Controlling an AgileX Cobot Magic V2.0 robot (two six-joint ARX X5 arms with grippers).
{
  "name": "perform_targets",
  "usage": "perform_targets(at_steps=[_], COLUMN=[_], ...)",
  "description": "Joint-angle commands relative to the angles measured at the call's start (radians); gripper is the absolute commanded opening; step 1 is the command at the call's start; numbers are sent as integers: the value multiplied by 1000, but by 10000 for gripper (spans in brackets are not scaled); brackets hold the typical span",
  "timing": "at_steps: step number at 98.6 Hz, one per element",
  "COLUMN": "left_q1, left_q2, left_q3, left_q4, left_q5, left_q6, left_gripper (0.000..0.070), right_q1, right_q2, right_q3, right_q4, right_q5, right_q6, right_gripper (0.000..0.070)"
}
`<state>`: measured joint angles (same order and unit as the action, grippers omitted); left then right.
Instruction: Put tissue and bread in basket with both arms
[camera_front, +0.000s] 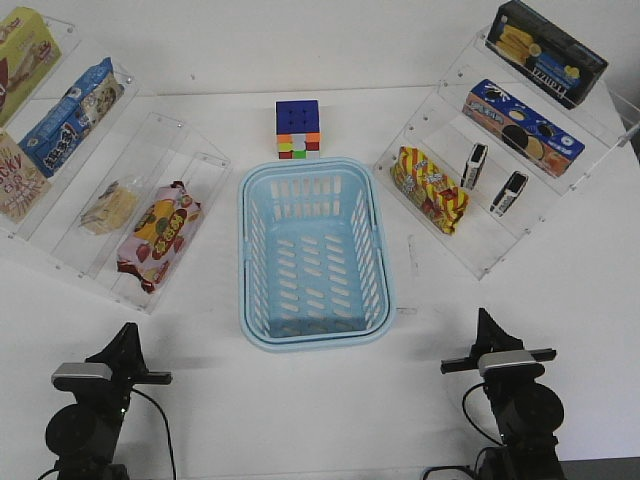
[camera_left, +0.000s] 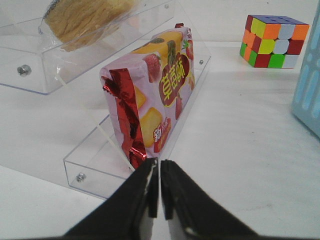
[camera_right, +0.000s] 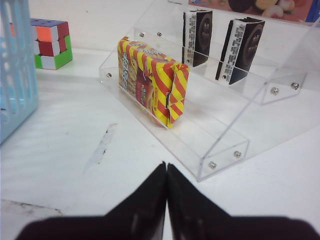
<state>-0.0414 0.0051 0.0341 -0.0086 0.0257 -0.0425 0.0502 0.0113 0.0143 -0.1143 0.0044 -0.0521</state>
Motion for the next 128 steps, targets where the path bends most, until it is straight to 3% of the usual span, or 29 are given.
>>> perform_targets(at_steps=[1,80,108,117,128], left_q1=[1,1,1,1,1], left_q2=[-2,-2,-2,-2,-2], left_q3=[-20,-20,-20,-20,-20], left_q4=[10,10,10,10,10], left_q5=[-2,-2,-2,-2,-2], left_q6=[8,8,8,8,8], left_gripper=[1,1,1,1,1], right_q1=[-2,-2,-2,-4,-4], right_q2=[3,3,3,40,171], right_q3=[-2,-2,40,132,270], right_q4=[14,43,50,-27,-98], right_q5=[3,-7,1,58,105], right_q6=[10,16,402,454,447], right_gripper=[1,1,0,0,0])
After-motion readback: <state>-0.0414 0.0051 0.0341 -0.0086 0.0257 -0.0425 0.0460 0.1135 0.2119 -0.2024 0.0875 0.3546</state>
